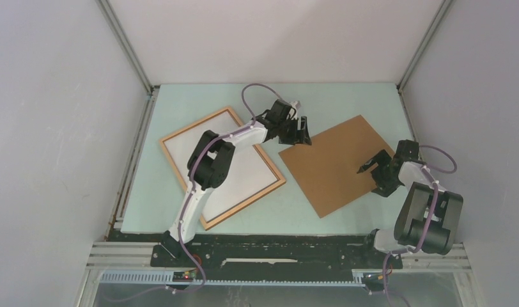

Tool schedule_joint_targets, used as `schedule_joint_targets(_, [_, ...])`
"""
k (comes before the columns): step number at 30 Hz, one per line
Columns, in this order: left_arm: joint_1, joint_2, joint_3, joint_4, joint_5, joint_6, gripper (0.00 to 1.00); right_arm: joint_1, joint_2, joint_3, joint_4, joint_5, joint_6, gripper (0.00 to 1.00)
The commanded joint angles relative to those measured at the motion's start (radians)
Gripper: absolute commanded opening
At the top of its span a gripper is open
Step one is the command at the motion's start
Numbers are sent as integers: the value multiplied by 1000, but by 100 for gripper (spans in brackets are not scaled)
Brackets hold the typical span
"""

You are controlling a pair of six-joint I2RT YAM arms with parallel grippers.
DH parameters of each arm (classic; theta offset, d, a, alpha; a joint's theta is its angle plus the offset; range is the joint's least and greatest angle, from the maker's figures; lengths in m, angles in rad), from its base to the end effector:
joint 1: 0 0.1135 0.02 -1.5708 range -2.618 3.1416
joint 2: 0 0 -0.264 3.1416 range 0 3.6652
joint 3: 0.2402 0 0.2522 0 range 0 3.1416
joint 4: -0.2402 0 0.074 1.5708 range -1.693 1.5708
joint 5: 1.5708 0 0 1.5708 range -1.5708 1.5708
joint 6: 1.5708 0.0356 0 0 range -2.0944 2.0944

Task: Put the photo into the frame
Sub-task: Pick up the photo frame item at the center of the board.

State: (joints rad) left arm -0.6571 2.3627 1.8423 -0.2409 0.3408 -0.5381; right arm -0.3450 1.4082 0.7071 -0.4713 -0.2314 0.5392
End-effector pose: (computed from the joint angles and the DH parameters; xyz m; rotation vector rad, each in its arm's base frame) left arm 0.4109 -0.3320 0.1550 0.3311 2.4729 -0.9537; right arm 0.2336 -0.0753 0.1617 1.1160 2.5081 0.3712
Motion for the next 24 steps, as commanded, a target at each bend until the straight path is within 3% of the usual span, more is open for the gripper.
schedule_joint_targets(1, [-15,-1,0,-39,148,-27,77,18,52,-20,79,-106,16,93])
schedule_joint_targets(5, [-14,-50,-35,24,249,-77,76,53,76,-20,117,-116,21,93])
schedule_joint_targets(10, [-32,-215,-164,233,342,-213,75,73,74,-20,133,-117,9,93])
schedule_joint_targets(18, [-98,-272,-185,321,318,-309,75,73,72,-19,150,-149,0,92])
schedule_joint_targets(24, [-90,-401,-419,444,247,-362,74,103,80,-20,162,-169,-18,92])
